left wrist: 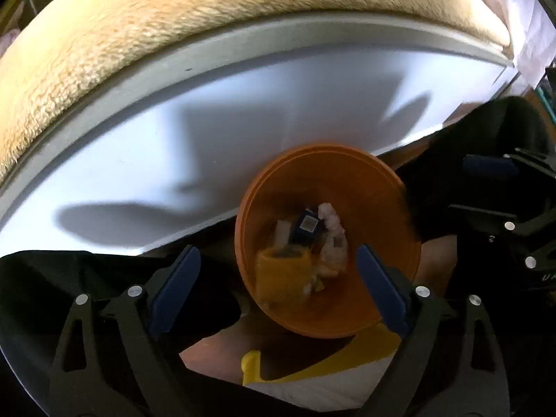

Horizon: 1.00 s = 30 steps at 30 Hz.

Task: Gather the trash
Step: 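Carry the plush and black cap over the orange bucket and open both tools, then grasp the yellow dinosaur toy with the left tool while the right tool grasps the grey cylinder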

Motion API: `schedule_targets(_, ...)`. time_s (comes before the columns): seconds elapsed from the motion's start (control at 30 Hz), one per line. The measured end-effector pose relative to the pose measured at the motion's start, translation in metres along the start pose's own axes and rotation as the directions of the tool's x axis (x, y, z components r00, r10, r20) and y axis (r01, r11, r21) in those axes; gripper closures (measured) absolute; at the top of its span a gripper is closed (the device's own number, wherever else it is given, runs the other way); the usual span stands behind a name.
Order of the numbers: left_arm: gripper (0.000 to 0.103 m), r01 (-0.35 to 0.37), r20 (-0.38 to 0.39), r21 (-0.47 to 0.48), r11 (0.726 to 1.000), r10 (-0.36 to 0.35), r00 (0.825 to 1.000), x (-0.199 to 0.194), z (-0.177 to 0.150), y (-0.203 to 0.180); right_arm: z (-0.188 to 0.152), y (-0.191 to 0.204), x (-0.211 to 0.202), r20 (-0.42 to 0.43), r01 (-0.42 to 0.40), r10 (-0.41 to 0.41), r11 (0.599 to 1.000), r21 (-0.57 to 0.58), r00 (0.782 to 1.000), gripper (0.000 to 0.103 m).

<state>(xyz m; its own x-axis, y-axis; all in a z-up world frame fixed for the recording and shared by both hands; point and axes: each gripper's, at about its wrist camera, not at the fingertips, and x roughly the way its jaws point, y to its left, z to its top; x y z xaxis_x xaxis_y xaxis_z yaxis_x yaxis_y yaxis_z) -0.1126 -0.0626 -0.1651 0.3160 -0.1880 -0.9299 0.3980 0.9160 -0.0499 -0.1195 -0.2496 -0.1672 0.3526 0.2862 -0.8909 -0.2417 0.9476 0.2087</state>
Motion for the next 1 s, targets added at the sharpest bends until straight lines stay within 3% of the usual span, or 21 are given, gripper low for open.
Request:
schedule_targets(0.23,0.014,0.030,0.037,-0.072,0.997,-0.028,0.999,-0.014,0.003,0.013,0.005,-0.014,-0.021,0.083,0.002,-0.006,0.999,0.052,0.996,0.026)
schedule_targets(0.43,0.014,0.018,0.212,-0.032,0.999,-0.011,0.977,-0.075,0.030,0.012,0.004,-0.029,-0.053,0.229,-0.023,-0.001,0.995,0.102,0.974,0.019)
schedule_targets(0.57,0.013,0.004,0.324,-0.022,1.000,0.004,0.946,-0.114,0.074,0.011,0.007,-0.040,-0.071,0.296,-0.077,0.035,0.989,0.129,0.955,0.018)
schedule_targets(0.7,0.012,0.016,0.344,-0.077,0.997,0.011,0.939,-0.121,0.138,0.016,0.009,-0.046,-0.079,0.327,-0.090,0.040,0.986,0.141,0.944,0.018)
schedule_targets(0.87,0.012,-0.008,0.283,-0.184,0.983,0.061,0.957,-0.088,0.228,0.025,0.010,-0.059,-0.081,0.335,-0.109,0.043,0.978,0.180,0.941,0.018)
schedule_targets(1.0,0.012,-0.029,0.216,-0.234,0.972,0.081,0.973,-0.058,0.274,0.037,0.008,-0.071,-0.082,0.339,-0.102,0.026,0.973,0.207,0.940,0.018)
